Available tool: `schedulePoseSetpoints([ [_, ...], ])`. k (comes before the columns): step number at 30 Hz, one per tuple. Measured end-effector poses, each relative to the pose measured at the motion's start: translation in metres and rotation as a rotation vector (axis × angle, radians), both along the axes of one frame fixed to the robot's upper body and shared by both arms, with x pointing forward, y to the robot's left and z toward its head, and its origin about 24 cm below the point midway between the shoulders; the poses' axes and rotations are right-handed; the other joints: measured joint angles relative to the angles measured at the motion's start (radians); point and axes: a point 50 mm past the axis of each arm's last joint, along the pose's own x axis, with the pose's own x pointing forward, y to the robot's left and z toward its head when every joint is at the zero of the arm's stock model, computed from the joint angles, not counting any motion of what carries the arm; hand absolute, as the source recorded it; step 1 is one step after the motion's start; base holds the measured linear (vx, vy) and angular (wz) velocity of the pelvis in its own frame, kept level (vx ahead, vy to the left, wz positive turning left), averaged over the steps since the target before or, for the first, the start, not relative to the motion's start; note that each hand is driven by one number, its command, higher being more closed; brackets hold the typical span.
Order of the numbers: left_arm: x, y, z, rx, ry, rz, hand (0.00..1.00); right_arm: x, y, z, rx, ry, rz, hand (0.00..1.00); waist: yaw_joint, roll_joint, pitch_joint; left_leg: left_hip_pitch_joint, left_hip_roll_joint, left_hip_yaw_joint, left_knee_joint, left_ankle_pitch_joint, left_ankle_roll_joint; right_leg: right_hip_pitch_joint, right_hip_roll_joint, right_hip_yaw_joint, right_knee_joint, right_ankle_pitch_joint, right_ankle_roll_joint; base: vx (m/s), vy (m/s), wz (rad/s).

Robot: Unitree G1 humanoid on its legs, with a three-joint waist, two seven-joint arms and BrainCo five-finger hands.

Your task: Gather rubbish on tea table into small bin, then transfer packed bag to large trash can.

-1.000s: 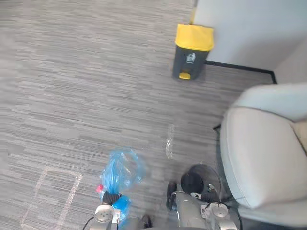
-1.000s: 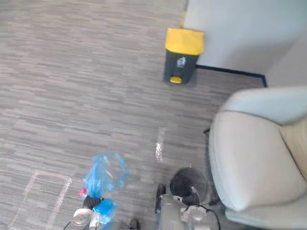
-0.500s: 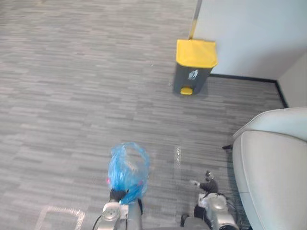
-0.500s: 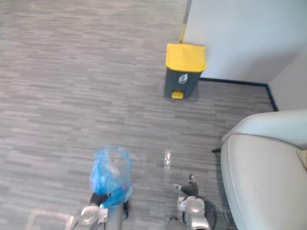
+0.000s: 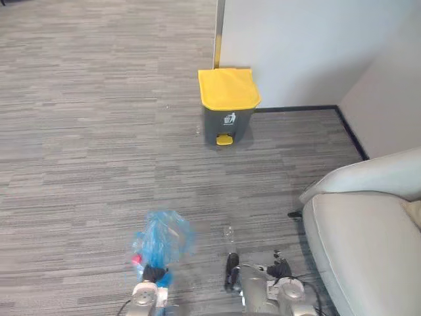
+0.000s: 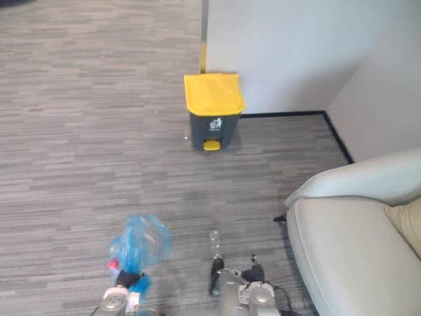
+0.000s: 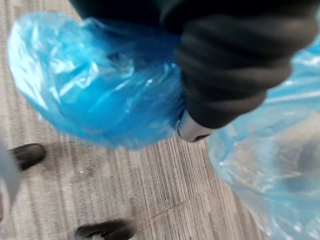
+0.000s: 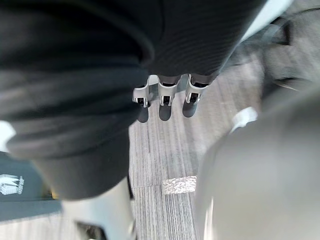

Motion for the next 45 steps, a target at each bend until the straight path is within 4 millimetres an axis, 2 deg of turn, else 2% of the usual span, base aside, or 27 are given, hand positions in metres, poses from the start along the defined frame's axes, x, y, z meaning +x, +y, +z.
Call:
schedulePoseSetpoints([
  [2,0.004,-0.007,0.001,-0.020,-0.016,-0.003,1.00,-0.005,-0.006,-0.001,-0.003,0.010,-0.027,0.00,-0.012,0.003,0.001,0.015,-0.001,-0.032,0.059,0.052,-0.029,0.038,-0.023,-0.027,0.055,-0.043,0.005,0.46,-0.121,0.34],
  [4,-0.002,-0.017,-0.001,-0.052,-0.007,0.010,1.00,-0.013,-0.004,-0.003,-0.006,0.014,-0.027,0.00,-0.012,0.000,-0.004,-0.058,0.021,-0.041,0.356,0.135,-0.079,0.161,-0.022,-0.075,0.004,-0.098,0.025,0.52,-0.151,0.14],
  [5,-0.006,-0.022,-0.002,-0.073,-0.005,0.030,1.00,-0.013,0.001,-0.002,-0.001,-0.004,-0.016,0.00,0.000,0.005,-0.002,-0.157,0.072,-0.027,0.597,0.145,-0.075,0.248,-0.002,-0.065,-0.089,-0.125,0.015,0.42,-0.055,-0.27],
  [6,-0.007,-0.025,-0.003,-0.080,-0.005,0.032,1.00,-0.013,0.002,-0.002,0.005,-0.004,-0.016,0.00,0.006,0.015,-0.002,-0.189,0.096,-0.019,0.652,0.113,-0.062,0.260,0.010,-0.058,-0.103,-0.125,0.014,0.44,0.052,-0.52],
  [7,-0.008,-0.027,-0.002,-0.088,-0.005,0.033,1.00,-0.010,0.007,-0.001,0.023,-0.006,-0.023,0.00,0.019,0.028,-0.002,-0.286,0.128,0.010,0.760,0.007,-0.010,0.306,0.018,-0.040,-0.135,-0.127,0.012,0.31,0.078,-0.35],
  [8,-0.006,-0.026,-0.001,-0.089,-0.013,0.032,1.00,-0.010,0.007,-0.001,0.029,-0.009,-0.032,0.00,0.021,0.024,0.000,-0.316,0.128,0.019,0.768,-0.016,0.003,0.328,0.014,-0.033,-0.147,-0.127,0.013,0.32,0.082,-0.38],
  [10,0.005,-0.021,0.007,-0.092,-0.069,0.043,1.00,-0.006,0.011,0.002,0.049,-0.033,-0.051,0.00,0.039,-0.018,0.022,-0.421,0.096,0.068,0.640,-0.079,0.038,0.405,-0.032,-0.006,-0.175,-0.127,0.014,0.38,0.156,-0.29],
  [11,0.005,-0.021,0.007,-0.092,-0.072,0.044,1.00,-0.006,0.010,0.003,0.047,-0.035,-0.053,0.00,0.039,-0.019,0.020,-0.444,0.083,0.064,0.578,-0.079,0.040,0.415,-0.043,-0.004,-0.173,-0.132,0.022,0.44,0.276,-0.33],
  [12,0.006,-0.021,0.007,-0.091,-0.071,0.043,1.00,-0.006,0.007,0.003,0.041,-0.036,-0.061,0.00,0.042,-0.011,0.012,-0.467,0.047,0.037,0.371,-0.020,0.049,0.433,-0.060,0.013,-0.168,-0.155,0.062,0.43,0.358,-0.46],
  [13,0.007,-0.019,0.006,-0.084,-0.063,0.038,1.00,-0.007,0.004,0.000,0.042,-0.012,-0.078,0.00,0.057,-0.020,0.003,-0.454,0.005,0.021,0.246,0.105,0.051,0.446,-0.081,0.062,-0.175,-0.194,0.137,0.36,0.308,-0.38],
  [17,0.008,-0.001,0.006,-0.034,-0.052,0.035,1.00,-0.009,0.017,-0.005,0.077,0.016,-0.071,0.00,0.063,-0.065,-0.008,-0.432,-0.042,0.012,0.248,0.090,0.072,0.458,-0.090,0.115,-0.258,-0.111,0.150,0.28,0.134,-0.22],
  [20,-0.009,0.001,-0.001,-0.030,-0.003,0.048,1.00,-0.008,0.017,-0.006,0.072,0.024,-0.061,0.00,0.071,-0.050,-0.015,-0.312,-0.049,0.056,0.176,0.007,0.078,0.384,-0.106,0.188,-0.039,-0.092,0.183,0.28,0.185,-0.61],
  [21,-0.011,0.003,-0.001,-0.021,0.004,0.035,1.00,-0.008,0.018,-0.006,0.072,0.026,-0.057,0.00,0.063,-0.056,-0.016,-0.264,-0.061,0.072,0.134,0.000,0.085,0.313,-0.130,0.205,0.122,-0.062,0.236,0.20,0.109,-0.25],
  [22,-0.013,0.003,-0.002,-0.018,0.014,0.023,1.00,-0.013,0.016,-0.008,0.070,0.038,-0.061,0.00,0.054,-0.052,-0.014,-0.214,-0.077,0.078,0.103,-0.006,0.092,0.245,-0.156,0.205,0.290,-0.007,0.254,0.21,0.091,-0.14],
  [23,-0.014,0.001,-0.003,-0.019,0.021,0.018,1.00,-0.015,0.016,-0.009,0.070,0.046,-0.062,0.00,0.048,-0.049,-0.012,-0.198,-0.078,0.084,0.097,-0.012,0.100,0.225,-0.162,0.204,0.336,-0.011,0.242,0.20,0.071,-0.03],
  [25,-0.015,0.007,-0.004,-0.004,0.032,0.019,1.00,-0.019,0.018,-0.012,0.071,0.067,-0.048,0.00,0.034,-0.048,-0.010,-0.138,-0.083,0.087,0.065,-0.030,0.104,0.143,-0.162,0.156,0.437,-0.124,0.178,0.28,0.015,-0.06],
  [26,-0.016,0.010,-0.005,0.004,0.040,0.020,1.00,-0.017,0.017,-0.012,0.066,0.065,-0.040,0.00,0.029,-0.042,-0.007,-0.099,-0.075,0.090,0.037,-0.030,0.103,0.092,-0.143,0.106,0.418,-0.167,0.148,0.35,-0.018,-0.04],
  [28,-0.016,0.010,-0.004,0.006,0.041,0.019,1.00,-0.012,0.013,-0.010,0.045,0.058,-0.019,0.00,0.021,-0.028,0.001,-0.064,-0.047,0.088,0.012,-0.029,0.102,0.044,-0.086,0.046,0.274,-0.177,0.121,0.31,-0.074,0.10],
  [29,-0.015,0.010,-0.004,0.005,0.039,0.018,1.00,-0.012,0.011,-0.009,0.040,0.058,-0.019,0.00,0.019,-0.027,0.002,-0.056,-0.039,0.084,0.010,-0.029,0.101,0.033,-0.060,0.030,0.168,-0.155,0.108,0.32,-0.114,0.37],
  [30,-0.016,0.016,-0.004,0.019,0.046,0.016,1.00,-0.019,0.010,-0.013,0.039,0.080,-0.024,0.00,0.015,-0.053,-0.010,-0.041,-0.060,0.057,0.004,-0.031,0.086,0.042,-0.029,0.031,-0.074,-0.003,0.094,0.27,-0.102,0.44],
  [31,-0.016,0.016,-0.004,0.020,0.048,0.013,1.00,-0.024,0.009,-0.015,0.039,0.093,-0.027,0.00,0.012,-0.069,-0.013,-0.033,-0.073,0.044,0.004,-0.039,0.073,0.046,-0.027,0.048,-0.121,0.097,0.055,0.42,-0.143,0.45],
  [32,-0.016,0.004,-0.008,-0.013,0.066,0.013,1.00,-0.023,-0.002,-0.015,0.012,0.103,-0.030,0.00,0.011,-0.021,-0.009,-0.016,-0.036,0.005,-0.002,-0.045,0.050,0.067,0.002,0.039,-0.103,0.099,0.032,0.43,-0.156,0.16],
  [35,-0.016,-0.004,-0.009,-0.037,0.060,0.016,1.00,-0.020,-0.005,-0.013,0.004,0.094,-0.034,0.00,0.011,0.008,-0.015,-0.025,-0.005,-0.029,0.073,-0.041,0.039,0.096,0.020,0.016,-0.101,0.018,0.025,0.32,-0.143,0.13],
  [38,-0.012,-0.015,-0.008,-0.077,0.044,0.023,1.00,-0.031,-0.006,-0.017,0.014,0.116,-0.066,0.00,0.020,0.013,-0.013,-0.125,0.062,-0.034,0.399,-0.001,-0.055,0.219,0.041,-0.006,-0.160,-0.009,0.004,0.29,-0.120,0.17],
  [40,-0.010,-0.023,-0.007,-0.108,0.027,0.025,1.00,-0.028,-0.005,-0.013,0.018,0.089,-0.073,0.00,0.026,0.014,-0.013,-0.203,0.111,0.011,0.560,-0.039,-0.022,0.294,0.051,-0.004,-0.204,-0.032,-0.003,0.27,0.007,-0.01],
  [42,-0.008,-0.023,-0.005,-0.109,0.013,0.025,1.00,-0.025,-0.006,-0.012,0.018,0.079,-0.083,0.00,0.030,0.005,-0.015,-0.245,0.114,0.051,0.517,-0.071,0.005,0.317,0.045,0.013,-0.225,-0.028,0.011,0.24,0.053,-0.18],
  [45,-0.007,-0.022,-0.004,-0.105,0.010,0.023,1.00,-0.025,-0.007,-0.012,0.018,0.082,-0.092,0.00,0.035,0.005,-0.016,-0.259,0.057,0.034,0.200,-0.036,0.024,0.331,0.016,0.046,-0.240,-0.026,0.052,0.19,0.153,-0.34],
])
